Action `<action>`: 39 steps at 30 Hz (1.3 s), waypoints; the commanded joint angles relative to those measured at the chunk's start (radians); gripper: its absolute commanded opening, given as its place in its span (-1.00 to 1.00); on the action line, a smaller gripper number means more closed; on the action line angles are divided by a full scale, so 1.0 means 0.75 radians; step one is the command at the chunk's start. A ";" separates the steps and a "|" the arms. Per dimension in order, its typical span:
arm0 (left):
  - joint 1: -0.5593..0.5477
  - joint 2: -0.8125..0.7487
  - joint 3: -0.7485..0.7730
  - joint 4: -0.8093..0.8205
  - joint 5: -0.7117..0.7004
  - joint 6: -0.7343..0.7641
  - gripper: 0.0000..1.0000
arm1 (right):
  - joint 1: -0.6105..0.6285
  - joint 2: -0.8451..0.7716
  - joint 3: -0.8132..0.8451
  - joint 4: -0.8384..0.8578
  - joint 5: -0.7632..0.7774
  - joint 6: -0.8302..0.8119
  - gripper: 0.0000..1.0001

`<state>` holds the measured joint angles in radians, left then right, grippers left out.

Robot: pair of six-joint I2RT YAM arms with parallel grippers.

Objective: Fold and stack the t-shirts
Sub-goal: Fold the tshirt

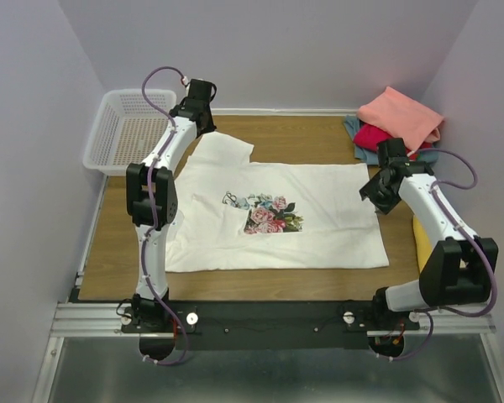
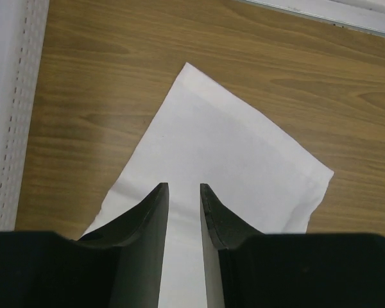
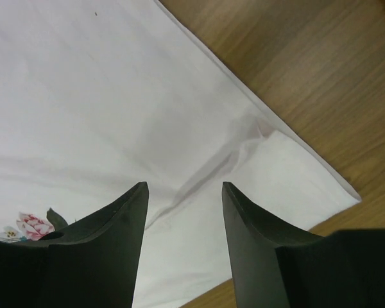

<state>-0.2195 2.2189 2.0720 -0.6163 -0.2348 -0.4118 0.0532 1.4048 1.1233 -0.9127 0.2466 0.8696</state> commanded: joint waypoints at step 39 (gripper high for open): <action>0.092 0.678 0.682 -0.058 0.096 0.113 0.16 | 0.013 0.418 0.237 0.239 -0.104 -0.170 0.16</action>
<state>-0.1444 2.7045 2.5385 -0.6308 -0.1997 -0.3775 0.0578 1.6917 1.2736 -0.7368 0.1898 0.7418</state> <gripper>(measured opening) 0.583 0.583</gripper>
